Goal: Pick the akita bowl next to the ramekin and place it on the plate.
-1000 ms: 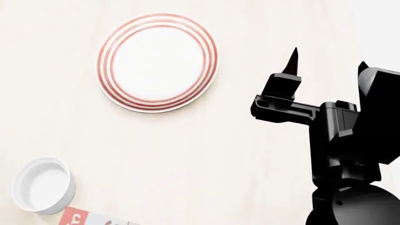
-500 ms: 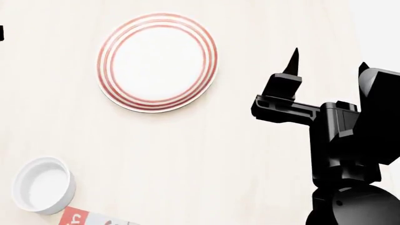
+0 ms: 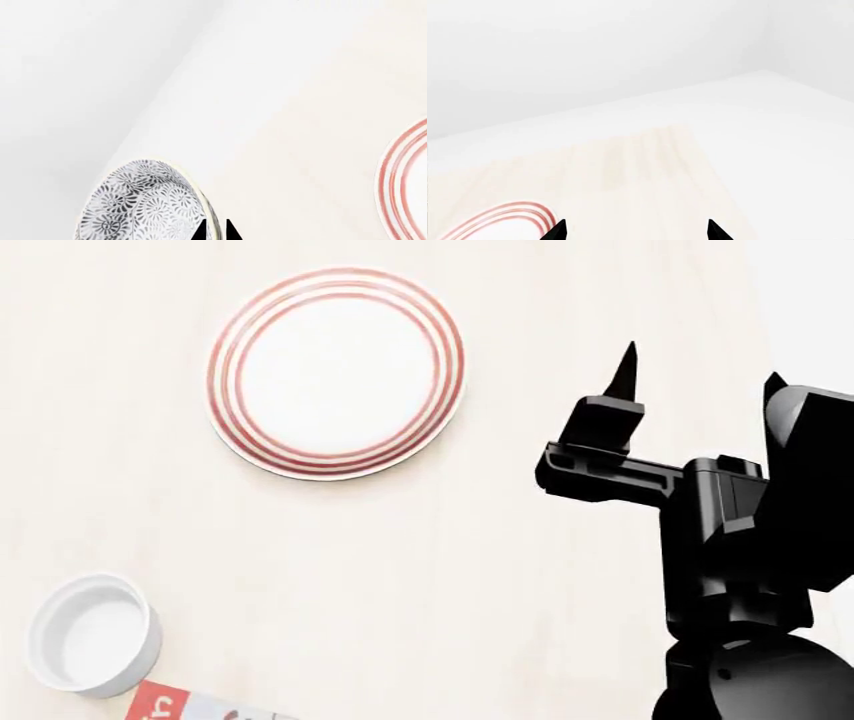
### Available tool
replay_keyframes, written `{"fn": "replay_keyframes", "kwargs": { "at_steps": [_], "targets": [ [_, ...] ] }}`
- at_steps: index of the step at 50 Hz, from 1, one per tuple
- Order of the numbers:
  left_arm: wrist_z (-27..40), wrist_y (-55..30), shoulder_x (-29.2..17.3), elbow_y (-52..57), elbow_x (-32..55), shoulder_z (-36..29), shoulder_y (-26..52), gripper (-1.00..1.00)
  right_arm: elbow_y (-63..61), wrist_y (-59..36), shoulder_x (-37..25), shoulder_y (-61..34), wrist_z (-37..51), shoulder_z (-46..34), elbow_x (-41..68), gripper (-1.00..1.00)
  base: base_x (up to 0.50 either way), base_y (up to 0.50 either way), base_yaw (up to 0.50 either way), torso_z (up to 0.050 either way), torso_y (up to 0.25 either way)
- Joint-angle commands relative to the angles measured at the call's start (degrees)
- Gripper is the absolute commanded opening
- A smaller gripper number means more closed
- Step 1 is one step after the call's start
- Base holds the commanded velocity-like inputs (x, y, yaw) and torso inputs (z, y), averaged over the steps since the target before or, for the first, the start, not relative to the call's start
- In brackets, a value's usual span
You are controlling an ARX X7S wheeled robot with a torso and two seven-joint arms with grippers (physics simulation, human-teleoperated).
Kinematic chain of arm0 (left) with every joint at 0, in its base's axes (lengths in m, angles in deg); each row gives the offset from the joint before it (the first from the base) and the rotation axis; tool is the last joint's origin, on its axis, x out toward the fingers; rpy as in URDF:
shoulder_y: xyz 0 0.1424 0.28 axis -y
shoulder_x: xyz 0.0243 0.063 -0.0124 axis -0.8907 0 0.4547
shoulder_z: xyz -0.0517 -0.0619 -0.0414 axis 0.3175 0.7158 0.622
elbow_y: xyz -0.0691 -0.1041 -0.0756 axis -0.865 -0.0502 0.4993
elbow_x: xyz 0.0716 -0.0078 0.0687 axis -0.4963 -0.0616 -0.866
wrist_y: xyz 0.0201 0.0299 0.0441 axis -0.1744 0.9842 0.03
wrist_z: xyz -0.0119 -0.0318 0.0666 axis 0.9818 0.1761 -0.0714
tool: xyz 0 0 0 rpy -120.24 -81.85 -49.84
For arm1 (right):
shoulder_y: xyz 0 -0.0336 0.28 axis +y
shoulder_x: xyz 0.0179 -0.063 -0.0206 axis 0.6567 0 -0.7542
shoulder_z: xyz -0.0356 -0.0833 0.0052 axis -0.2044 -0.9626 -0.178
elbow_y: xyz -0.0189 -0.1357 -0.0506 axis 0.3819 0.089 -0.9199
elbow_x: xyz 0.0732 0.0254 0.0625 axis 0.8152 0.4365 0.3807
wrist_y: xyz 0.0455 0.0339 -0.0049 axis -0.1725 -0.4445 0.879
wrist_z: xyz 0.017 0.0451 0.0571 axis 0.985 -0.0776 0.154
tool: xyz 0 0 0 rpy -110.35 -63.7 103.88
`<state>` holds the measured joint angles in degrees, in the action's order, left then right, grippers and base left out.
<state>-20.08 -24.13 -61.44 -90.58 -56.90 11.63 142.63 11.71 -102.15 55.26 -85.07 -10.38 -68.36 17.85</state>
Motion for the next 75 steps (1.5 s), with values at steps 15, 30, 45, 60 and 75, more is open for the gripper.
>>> {"fn": "replay_keyframes", "kwargs": {
  "at_steps": [15,30,45,60,75],
  "targets": [
    [-31.1,41.6,15.7,-31.9,-13.7,-14.7,0.4,-1.00,0.2,-0.1,0.0,-0.3,0.5,0.3,1.4,1.00,0.00,0.00,0.00,0.000,0.000],
    [-35.6,48.3,15.7,-30.4,-14.6,-12.2,-2.5,-1.00,1.8,1.6,0.1,0.2,-0.4,-0.1,0.9,1.00,0.00,0.00,0.00,0.000,0.000],
    [-33.6,48.1,15.7,-27.2,-10.4,-12.3,-5.7,-1.00,1.0,0.9,0.0,0.5,0.6,0.5,2.3,1.00,0.00,0.00,0.00,0.000,0.000],
    [-33.4,46.9,15.7,-25.2,-8.1,-12.6,-8.4,-1.00,1.3,1.3,-0.1,0.3,0.7,0.2,2.5,1.00,0.00,0.00,0.00,0.000,0.001],
    [-32.9,44.8,15.7,-23.7,-6.3,-13.0,-10.4,-1.00,1.8,2.0,-0.3,0.5,0.5,-0.1,2.4,1.00,0.00,0.00,0.00,0.000,0.000]
  ]
}}
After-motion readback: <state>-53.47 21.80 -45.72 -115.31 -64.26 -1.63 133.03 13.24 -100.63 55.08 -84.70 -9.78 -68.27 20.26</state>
